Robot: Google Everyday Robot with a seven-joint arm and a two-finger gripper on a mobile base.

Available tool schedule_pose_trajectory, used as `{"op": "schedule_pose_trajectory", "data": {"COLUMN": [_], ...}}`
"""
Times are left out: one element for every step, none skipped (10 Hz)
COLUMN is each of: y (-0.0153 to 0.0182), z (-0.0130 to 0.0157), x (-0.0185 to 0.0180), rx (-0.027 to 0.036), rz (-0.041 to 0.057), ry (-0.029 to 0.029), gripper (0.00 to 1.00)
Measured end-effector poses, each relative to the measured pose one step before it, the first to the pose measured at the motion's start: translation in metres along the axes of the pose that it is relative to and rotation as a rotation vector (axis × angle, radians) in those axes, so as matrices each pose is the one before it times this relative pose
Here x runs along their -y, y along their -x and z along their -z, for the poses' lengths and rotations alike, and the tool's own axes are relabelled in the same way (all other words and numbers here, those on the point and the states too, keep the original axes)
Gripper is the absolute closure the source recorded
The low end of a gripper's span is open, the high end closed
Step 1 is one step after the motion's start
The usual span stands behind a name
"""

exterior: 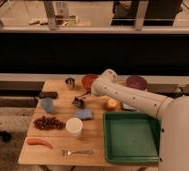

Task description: Wipe table surface with brush

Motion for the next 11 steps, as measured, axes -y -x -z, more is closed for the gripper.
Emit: {"op": "schedule_pose_trajectory", "data": {"y": [-0.00475,-0.00297,-0.00171,0.00117,0.00269,0.00381,0.00613,0.00517,0.00514,0.00373,0.00327], "z": [0.00000,-0.00009,-0.00050,-0.00070,-0.00207,-0.00110,-0.00150,-0.00096,-0.00052,0.00012,0.00100], "x": [0.00136,0.00156,0.00178,0.00246,0.00306,0.00352,0.00474,0.00227,0.00166,0.00159,-0.00017], "rx": [-0.01308,-0.00701,-0.00570,-0.00368,-0.00423,-0.00246,-0.00268,0.00089,0.00055,0.00155,0.00545], "rz": [-0.00608,-0.00416,-0.00152,0.00279,0.00905,0.01097,0.01581,0.01042,0.01140,0.00820,0.00613], "ry": [-0.00288,-0.00194,-0.00158,-0.00252,-0.00302,-0.00472,-0.00684,-0.00376,-0.00427,-0.00455,-0.00327], "gripper": [0.95,0.95,0.95,0.95,0.95,0.95,0.95,0.95,0.95,0.95,0.95]}}
